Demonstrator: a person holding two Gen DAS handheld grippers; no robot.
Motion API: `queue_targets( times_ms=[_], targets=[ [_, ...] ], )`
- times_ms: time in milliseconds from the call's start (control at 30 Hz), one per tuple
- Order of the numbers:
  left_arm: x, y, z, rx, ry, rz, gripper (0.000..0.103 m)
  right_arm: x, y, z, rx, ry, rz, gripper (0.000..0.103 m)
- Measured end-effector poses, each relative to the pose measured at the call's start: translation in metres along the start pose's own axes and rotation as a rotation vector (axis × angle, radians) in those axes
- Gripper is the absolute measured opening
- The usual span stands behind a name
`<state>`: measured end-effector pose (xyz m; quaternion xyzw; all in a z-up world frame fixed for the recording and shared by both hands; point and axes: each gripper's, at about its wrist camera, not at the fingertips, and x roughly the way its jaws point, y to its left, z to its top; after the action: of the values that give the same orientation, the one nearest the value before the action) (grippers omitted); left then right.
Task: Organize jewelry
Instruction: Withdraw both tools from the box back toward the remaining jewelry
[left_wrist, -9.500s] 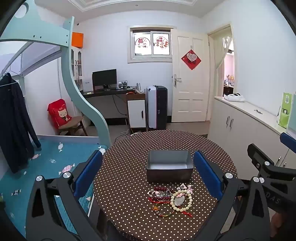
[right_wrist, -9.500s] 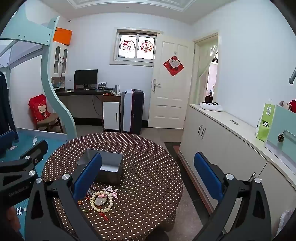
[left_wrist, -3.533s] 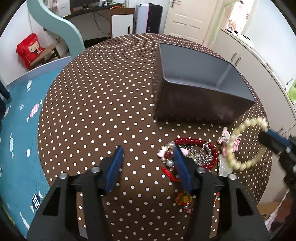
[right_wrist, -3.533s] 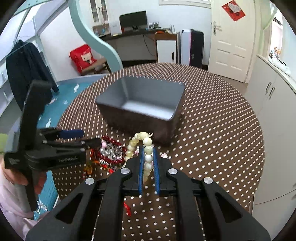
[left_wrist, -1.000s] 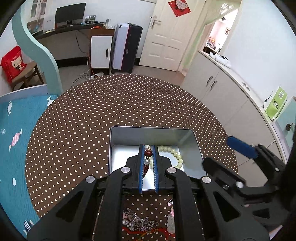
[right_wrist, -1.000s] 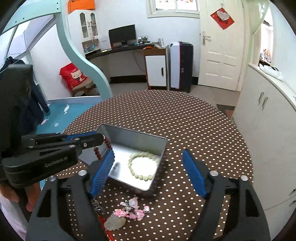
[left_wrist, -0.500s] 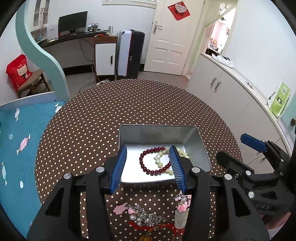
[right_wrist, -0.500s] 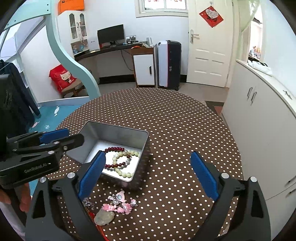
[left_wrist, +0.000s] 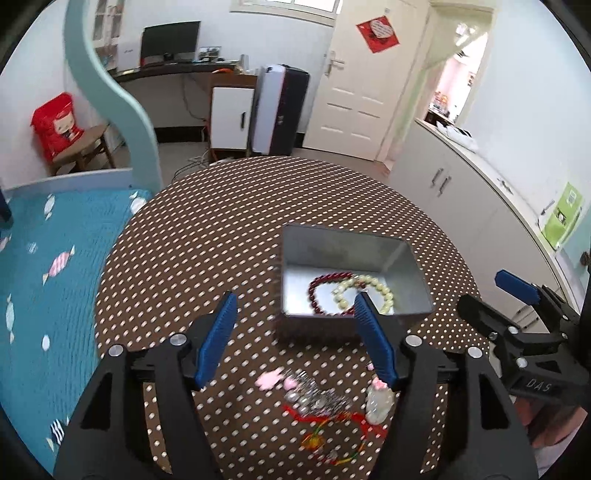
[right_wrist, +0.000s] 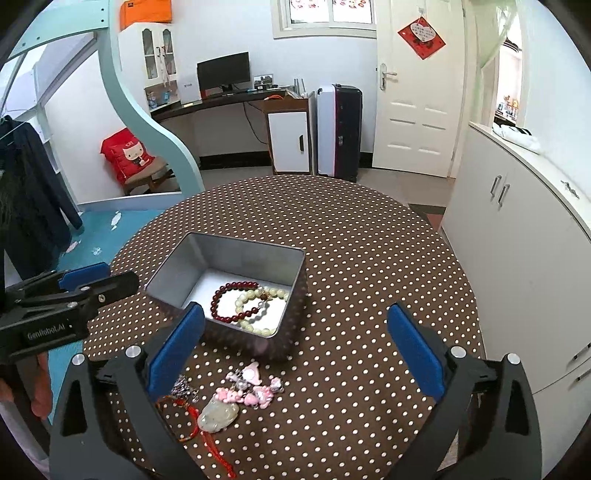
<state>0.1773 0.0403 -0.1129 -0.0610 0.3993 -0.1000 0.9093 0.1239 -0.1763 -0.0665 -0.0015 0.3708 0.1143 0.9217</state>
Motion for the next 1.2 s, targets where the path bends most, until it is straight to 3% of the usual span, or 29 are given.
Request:
queue_targets(
  times_ms=[133,267,333,600,833,900,933,1000,1200],
  targets=[
    [-0.009,0.015,-0.013,0.006,-0.015,0.039,0.089,0.003,-0.007,-0.009,0.086,0.023,0.019,0.096],
    [-0.007,0.030,-0.028,0.006,0.013,0.058,0.089,0.004,-0.022,-0.016,0.234,0.022,0.102,0.096],
    [-0.006,0.033,-0.035,0.024,0.019,0.057,0.089,0.005,-0.026,-0.023,0.266,0.017,0.103,0.096],
    [0.008,0.031,-0.056,0.131,0.002,-0.021,0.089,0.009,-0.021,-0.048,0.227,-0.007,0.037,0.096],
    [0.024,0.023,-0.057,0.267,-0.011,-0.022,0.089,0.015,-0.002,-0.070,0.210,0.013,0.029,0.096],
    [0.031,0.023,-0.057,0.291,0.007,-0.015,0.086,0.020,0.001,-0.074,0.204,0.041,0.026,0.096],
    [0.034,0.022,-0.058,0.311,0.016,-0.017,0.075,0.022,0.002,-0.076,0.200,0.052,0.024,0.096],
    [0.041,0.020,-0.059,0.352,0.048,-0.033,0.064,0.025,0.003,-0.079,0.192,0.068,0.021,0.096],
    [0.057,0.013,-0.068,0.445,0.121,-0.031,0.044,0.026,0.008,-0.081,0.170,0.068,0.011,0.096]
  ],
)
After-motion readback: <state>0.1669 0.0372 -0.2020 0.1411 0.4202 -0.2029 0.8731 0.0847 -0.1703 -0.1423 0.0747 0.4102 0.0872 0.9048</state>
